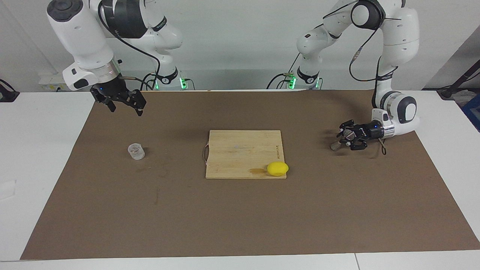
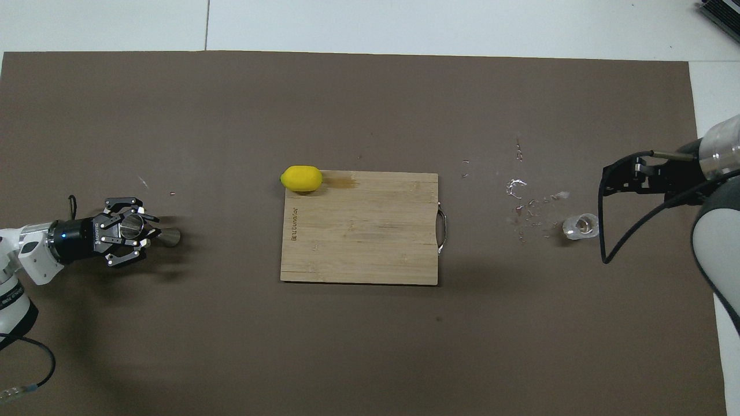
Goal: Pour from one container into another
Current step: 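Close the left gripper on the metal cup, then lift the metal cup and carry it over the cutting board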
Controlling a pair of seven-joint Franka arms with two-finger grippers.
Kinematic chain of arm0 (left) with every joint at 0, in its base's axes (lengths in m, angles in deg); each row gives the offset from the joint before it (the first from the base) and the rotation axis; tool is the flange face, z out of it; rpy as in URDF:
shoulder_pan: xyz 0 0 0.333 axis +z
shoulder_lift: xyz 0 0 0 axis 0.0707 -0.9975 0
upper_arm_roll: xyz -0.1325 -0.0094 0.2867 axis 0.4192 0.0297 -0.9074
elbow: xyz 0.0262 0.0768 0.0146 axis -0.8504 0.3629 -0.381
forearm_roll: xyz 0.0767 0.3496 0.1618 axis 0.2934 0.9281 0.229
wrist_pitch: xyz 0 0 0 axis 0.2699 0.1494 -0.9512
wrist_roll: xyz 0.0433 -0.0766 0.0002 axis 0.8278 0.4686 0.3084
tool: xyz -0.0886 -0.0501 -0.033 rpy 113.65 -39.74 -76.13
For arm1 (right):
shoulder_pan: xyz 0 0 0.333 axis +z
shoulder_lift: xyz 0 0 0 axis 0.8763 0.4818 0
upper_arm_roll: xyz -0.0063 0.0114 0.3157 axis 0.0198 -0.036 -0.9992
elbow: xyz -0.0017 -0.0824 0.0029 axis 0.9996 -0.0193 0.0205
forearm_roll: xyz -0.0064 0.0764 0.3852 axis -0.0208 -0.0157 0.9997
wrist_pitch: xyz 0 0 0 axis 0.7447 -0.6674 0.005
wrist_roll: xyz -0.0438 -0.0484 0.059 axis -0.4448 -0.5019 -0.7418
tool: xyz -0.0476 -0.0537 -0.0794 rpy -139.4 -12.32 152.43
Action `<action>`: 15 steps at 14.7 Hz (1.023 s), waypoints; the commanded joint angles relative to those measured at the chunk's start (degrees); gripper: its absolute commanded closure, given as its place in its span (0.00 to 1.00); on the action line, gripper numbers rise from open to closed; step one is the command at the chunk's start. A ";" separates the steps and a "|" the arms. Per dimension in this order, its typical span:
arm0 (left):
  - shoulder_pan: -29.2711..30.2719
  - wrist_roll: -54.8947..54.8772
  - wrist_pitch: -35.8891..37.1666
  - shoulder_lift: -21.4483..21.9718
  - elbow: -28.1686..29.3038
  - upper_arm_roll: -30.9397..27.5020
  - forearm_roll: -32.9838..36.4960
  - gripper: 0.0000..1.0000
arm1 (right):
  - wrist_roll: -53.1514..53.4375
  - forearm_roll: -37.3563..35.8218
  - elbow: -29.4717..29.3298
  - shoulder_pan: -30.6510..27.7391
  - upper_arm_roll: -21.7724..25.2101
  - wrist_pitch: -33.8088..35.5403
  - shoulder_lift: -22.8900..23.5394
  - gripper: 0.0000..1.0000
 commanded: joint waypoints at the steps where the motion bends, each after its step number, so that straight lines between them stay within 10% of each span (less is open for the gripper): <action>1: -0.06 1.36 0.90 0.18 -0.55 -0.44 -0.96 0.80 | -1.03 1.45 1.36 -0.57 -0.12 -0.68 -1.23 0.00; 15: -7.44 4.18 2.39 1.06 -2.31 0.35 -4.39 0.78 | -1.03 1.45 1.36 -0.57 -0.12 -0.68 -1.23 0.00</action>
